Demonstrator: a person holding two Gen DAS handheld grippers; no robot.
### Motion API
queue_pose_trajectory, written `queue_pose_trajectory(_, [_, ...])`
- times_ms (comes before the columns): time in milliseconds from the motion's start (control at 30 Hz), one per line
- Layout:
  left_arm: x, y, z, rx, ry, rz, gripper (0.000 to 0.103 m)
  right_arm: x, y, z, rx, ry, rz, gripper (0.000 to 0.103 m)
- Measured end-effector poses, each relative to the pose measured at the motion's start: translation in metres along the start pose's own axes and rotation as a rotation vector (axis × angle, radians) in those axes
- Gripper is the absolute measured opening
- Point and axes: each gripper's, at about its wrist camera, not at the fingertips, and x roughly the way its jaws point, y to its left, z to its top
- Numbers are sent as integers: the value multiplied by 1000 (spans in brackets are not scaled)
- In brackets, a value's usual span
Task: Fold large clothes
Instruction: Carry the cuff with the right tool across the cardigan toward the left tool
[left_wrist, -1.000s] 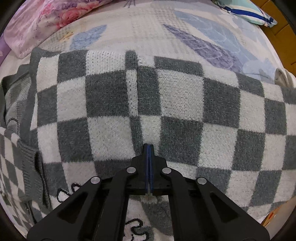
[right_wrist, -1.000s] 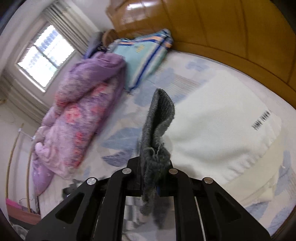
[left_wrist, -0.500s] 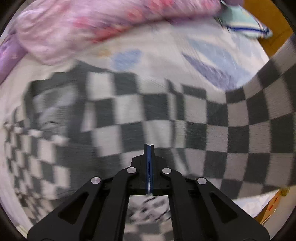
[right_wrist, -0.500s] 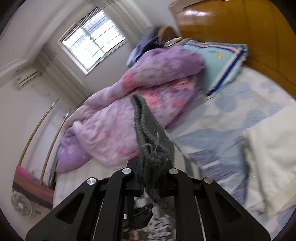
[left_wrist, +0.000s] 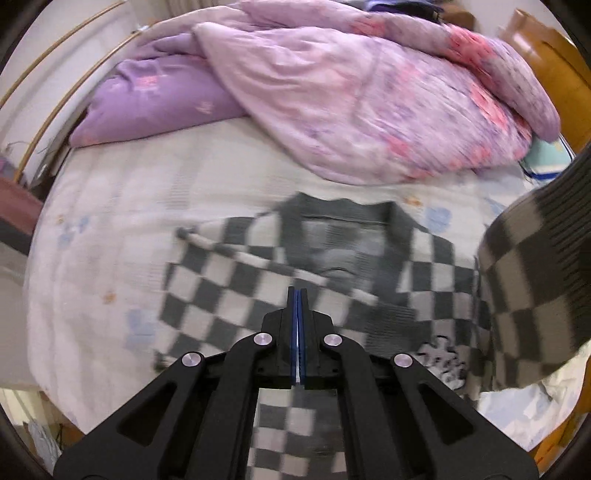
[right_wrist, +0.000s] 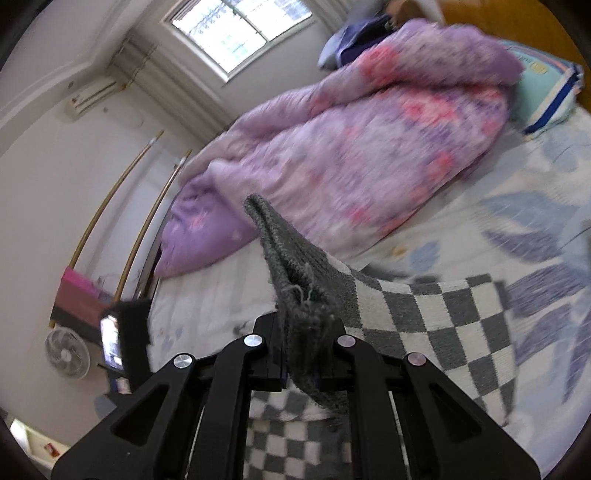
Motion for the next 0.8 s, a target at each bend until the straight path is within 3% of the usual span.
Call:
queue_pose_trajectory(300, [18, 86, -15, -54, 16, 30, 1, 105, 32, -71, 19, 152, -30, 9])
queue_pose_trajectory(600, [61, 114, -42, -64, 73, 35, 2, 179, 24, -122, 39, 284, -75, 9])
queue_pose_trajectory(800, [76, 120, -54, -76, 99, 35, 2, 203, 14, -137, 91, 403, -21, 22])
